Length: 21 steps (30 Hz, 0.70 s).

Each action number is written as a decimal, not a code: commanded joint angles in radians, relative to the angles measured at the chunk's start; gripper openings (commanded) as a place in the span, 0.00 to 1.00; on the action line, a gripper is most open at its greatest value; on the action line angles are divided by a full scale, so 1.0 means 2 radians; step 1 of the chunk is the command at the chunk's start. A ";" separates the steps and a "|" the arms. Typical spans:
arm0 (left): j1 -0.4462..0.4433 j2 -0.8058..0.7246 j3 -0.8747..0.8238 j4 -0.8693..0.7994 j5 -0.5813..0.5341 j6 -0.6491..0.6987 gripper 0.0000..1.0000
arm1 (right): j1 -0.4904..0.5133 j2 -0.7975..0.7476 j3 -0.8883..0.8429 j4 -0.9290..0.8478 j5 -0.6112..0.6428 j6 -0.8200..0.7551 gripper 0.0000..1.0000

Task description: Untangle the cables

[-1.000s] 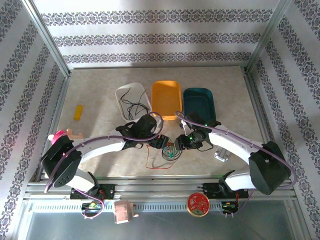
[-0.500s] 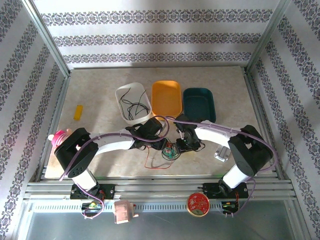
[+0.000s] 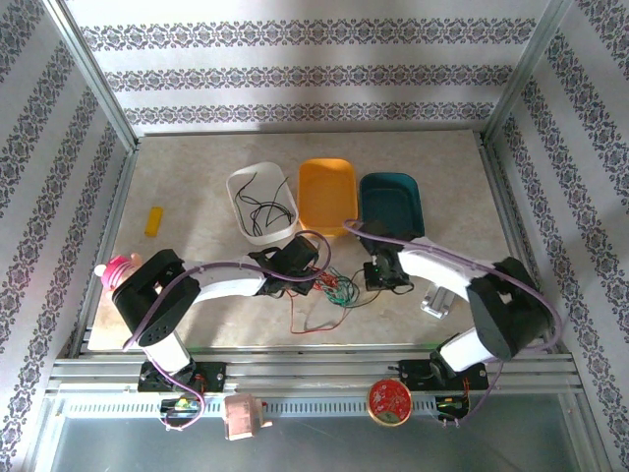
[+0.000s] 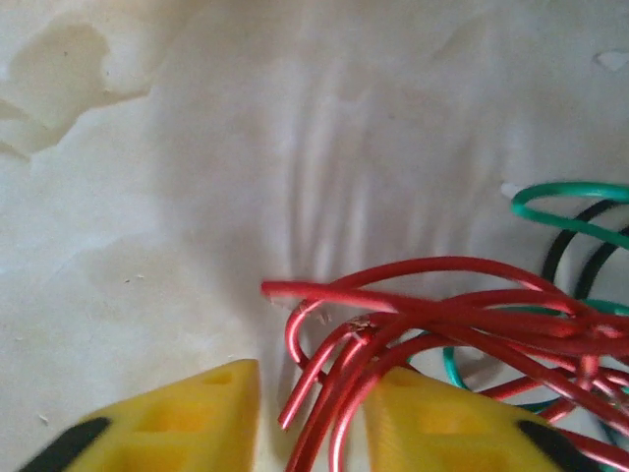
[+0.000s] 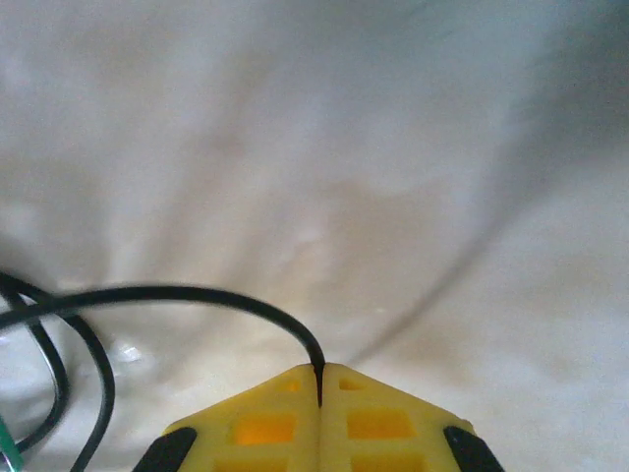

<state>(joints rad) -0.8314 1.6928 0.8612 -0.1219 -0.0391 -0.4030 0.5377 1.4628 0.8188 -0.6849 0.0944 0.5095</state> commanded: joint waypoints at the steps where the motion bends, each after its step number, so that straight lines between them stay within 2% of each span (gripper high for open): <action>1: -0.005 0.012 -0.007 -0.007 -0.025 -0.001 0.25 | -0.029 -0.064 -0.009 -0.004 0.078 0.029 0.00; 6: -0.004 0.018 -0.009 -0.007 -0.031 0.000 0.10 | -0.086 -0.148 0.003 -0.021 0.124 0.036 0.00; 11: -0.004 0.024 -0.009 -0.008 -0.032 -0.001 0.00 | -0.132 -0.215 0.026 -0.031 0.171 0.026 0.00; 17: -0.004 0.018 -0.021 -0.003 -0.029 0.000 0.00 | -0.181 -0.277 0.068 -0.031 0.197 0.003 0.00; 21: -0.004 0.011 -0.029 0.006 -0.023 0.000 0.00 | -0.185 -0.321 0.082 0.018 0.140 -0.021 0.00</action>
<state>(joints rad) -0.8318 1.6989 0.8448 -0.0891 -0.0681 -0.4038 0.1719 0.8616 0.9459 -0.7029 0.4202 0.5140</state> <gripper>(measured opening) 0.062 0.045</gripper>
